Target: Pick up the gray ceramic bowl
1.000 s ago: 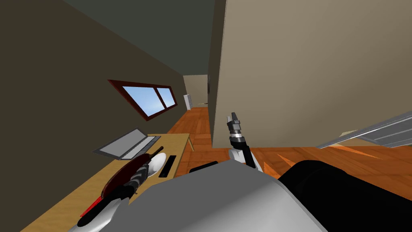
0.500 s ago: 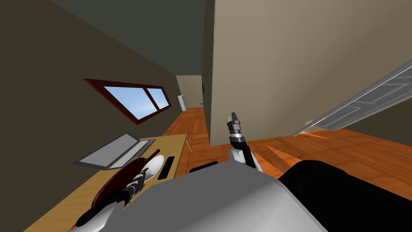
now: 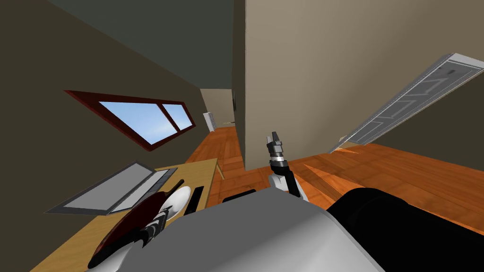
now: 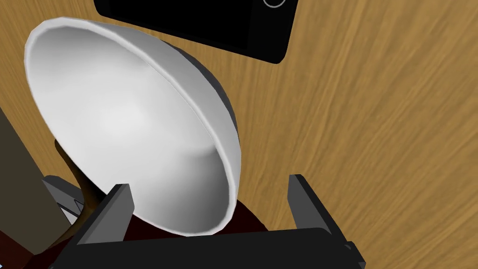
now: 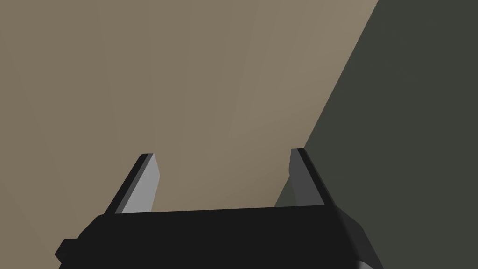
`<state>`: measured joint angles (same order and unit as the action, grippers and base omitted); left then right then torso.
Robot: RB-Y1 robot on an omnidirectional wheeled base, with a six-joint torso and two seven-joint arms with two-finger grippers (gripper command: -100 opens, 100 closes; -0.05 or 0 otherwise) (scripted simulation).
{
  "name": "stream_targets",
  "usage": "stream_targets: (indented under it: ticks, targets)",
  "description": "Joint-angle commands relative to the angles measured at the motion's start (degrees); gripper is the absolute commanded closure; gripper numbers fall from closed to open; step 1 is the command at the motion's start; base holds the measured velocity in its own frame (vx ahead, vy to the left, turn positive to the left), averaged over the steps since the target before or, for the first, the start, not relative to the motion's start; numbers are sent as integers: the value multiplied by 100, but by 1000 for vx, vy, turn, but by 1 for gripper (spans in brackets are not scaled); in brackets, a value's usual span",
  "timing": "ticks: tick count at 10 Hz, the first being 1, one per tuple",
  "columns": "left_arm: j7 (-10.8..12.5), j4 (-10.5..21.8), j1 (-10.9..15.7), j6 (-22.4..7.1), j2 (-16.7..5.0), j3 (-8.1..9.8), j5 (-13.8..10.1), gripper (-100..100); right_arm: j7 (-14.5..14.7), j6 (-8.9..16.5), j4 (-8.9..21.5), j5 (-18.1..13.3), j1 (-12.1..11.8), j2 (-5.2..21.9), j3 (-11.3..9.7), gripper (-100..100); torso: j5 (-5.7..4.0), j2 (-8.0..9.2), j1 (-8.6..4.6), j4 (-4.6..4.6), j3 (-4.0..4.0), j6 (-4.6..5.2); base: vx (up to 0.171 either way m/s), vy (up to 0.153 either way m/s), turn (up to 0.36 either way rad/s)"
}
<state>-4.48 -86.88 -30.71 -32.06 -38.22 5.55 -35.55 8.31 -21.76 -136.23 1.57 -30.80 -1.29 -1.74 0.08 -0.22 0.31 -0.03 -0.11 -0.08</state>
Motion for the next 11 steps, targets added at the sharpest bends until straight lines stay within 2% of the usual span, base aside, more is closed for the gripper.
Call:
stream_targets:
  ticks: [1, 2, 3, 8, 9, 10, 11]
  targets:
    - [0, 0, 0, 0, 0, 0, 0, -100, 0, 0, 0, 0, 0, 0, 0, 0, 0, 0, 0, 0, 0, 0, 0, 15, -6]
    - [-10, 17, 1, 7, -5, -6, -13, 0, 0, 0, 0, 0, 0, 0, 0, 0, -2, 0, -9, 0, 0, 0, 0, 0, 0]
    - [22, 219, 128, 36, 25, 17, 10, -100, 0, 0, 0, 0, 0, 0, 0, 0, -3, 0, -14, 0, 0, 0, -36, -9, -137]
    - [114, 830, 510, 126, 116, 84, 74, -100, 0, 0, 0, 0, 1, 0, -1, 0, -3, 32, -13, 8, 19, 1, -77, 3, -142]
    - [145, 1034, 637, 156, 146, 106, 96, -100, 0, 0, 0, 0, 1, 0, 0, 0, -3, 25, -13, 6, 15, 0, -68, -7, -212]
    - [106, 967, 588, 161, 121, 80, 61, -100, 0, 0, 0, 0, 1, 0, -1, 0, -4, 25, -16, 6, 15, 3, -34, -1, -53]
    - [111, 986, 600, 168, 123, 82, 62, 100, 0, 0, 0, 0, 0, 0, 0, 0, -4, 16, -15, 4, 10, -3, -6, 0, 11]
